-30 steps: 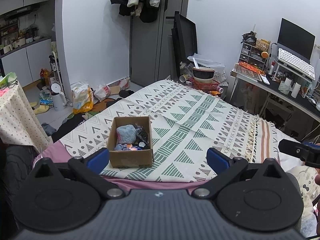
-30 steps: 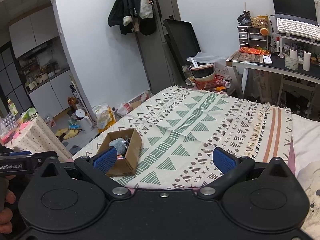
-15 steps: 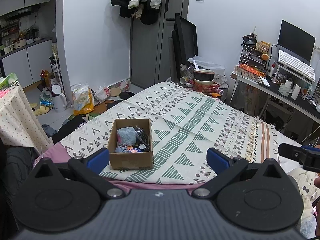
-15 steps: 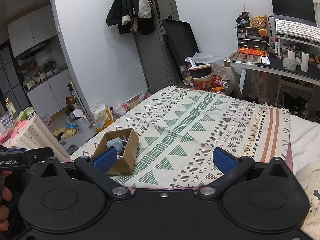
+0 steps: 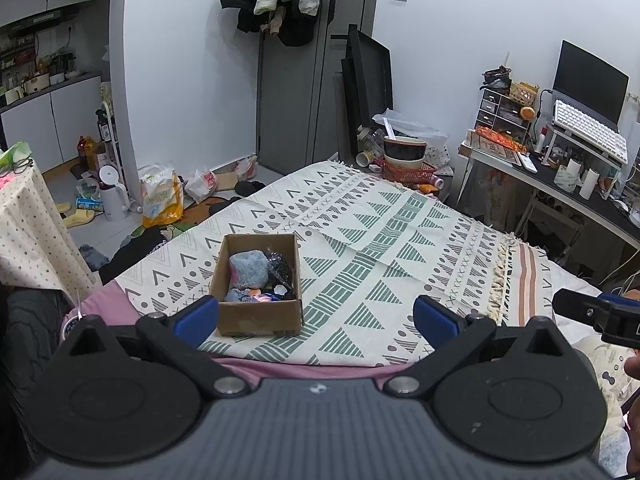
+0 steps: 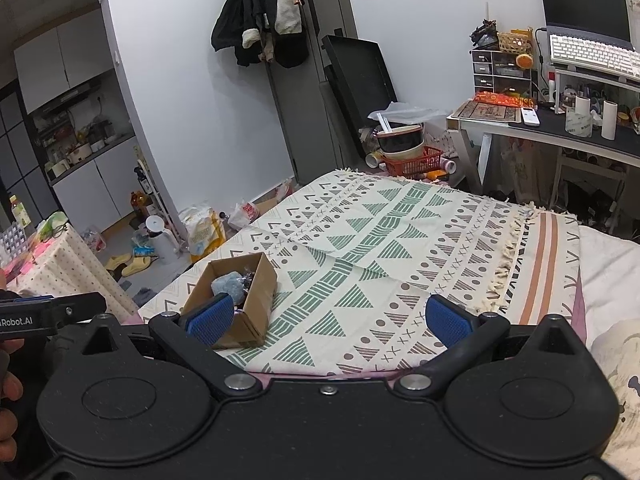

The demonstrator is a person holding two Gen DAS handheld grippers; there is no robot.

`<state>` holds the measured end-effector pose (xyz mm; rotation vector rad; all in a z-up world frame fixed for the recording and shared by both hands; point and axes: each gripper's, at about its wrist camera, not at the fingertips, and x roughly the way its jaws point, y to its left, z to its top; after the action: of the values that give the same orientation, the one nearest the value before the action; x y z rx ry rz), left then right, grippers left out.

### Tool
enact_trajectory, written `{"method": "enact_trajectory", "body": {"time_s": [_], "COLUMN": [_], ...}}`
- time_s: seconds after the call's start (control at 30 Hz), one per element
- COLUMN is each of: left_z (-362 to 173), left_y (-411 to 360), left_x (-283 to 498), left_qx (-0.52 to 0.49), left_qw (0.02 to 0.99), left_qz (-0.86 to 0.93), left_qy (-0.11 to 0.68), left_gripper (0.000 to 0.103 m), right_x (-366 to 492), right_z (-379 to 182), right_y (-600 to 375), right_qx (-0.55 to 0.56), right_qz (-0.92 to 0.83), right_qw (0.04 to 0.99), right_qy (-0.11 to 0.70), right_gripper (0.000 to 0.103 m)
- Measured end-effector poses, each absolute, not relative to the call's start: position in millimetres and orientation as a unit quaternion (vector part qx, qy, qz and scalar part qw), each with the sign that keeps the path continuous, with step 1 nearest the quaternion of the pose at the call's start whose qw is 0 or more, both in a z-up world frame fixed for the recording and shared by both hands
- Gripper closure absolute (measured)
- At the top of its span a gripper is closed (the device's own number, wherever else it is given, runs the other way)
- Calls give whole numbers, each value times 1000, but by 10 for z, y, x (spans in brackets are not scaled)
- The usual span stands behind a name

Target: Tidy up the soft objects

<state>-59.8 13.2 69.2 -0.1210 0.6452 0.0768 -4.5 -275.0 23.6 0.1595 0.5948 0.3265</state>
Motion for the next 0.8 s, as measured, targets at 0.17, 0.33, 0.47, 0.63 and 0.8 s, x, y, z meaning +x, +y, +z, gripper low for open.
{"method": "enact_trajectory", "body": {"time_s": [0.17,0.33,0.47,0.63,0.8], "left_z": [647,593,553,499,439], "left_y": [152,144,129,132,108], "left_x": [-598,-589,-581,-542,-437], "left_qx": [-65,-63,-62,-67,-74], "left_qw": [944,944,944,944,943], "left_qz": [34,33,29,23,15], "left_qy": [321,323,323,324,323], "left_gripper": [0,0,0,0,0], "right_x": [-29,-41,-24,6,14], "right_z": [199,169,154,103,70], "right_y": [-2745,-2737,-2749,-2735,-2724], "right_qx": [78,77,80,80,92], "right_qz": [162,160,158,156,180], "right_qw": [938,938,938,937,935], "right_qy": [295,296,297,302,290], "right_gripper": [0,0,0,0,0]}}
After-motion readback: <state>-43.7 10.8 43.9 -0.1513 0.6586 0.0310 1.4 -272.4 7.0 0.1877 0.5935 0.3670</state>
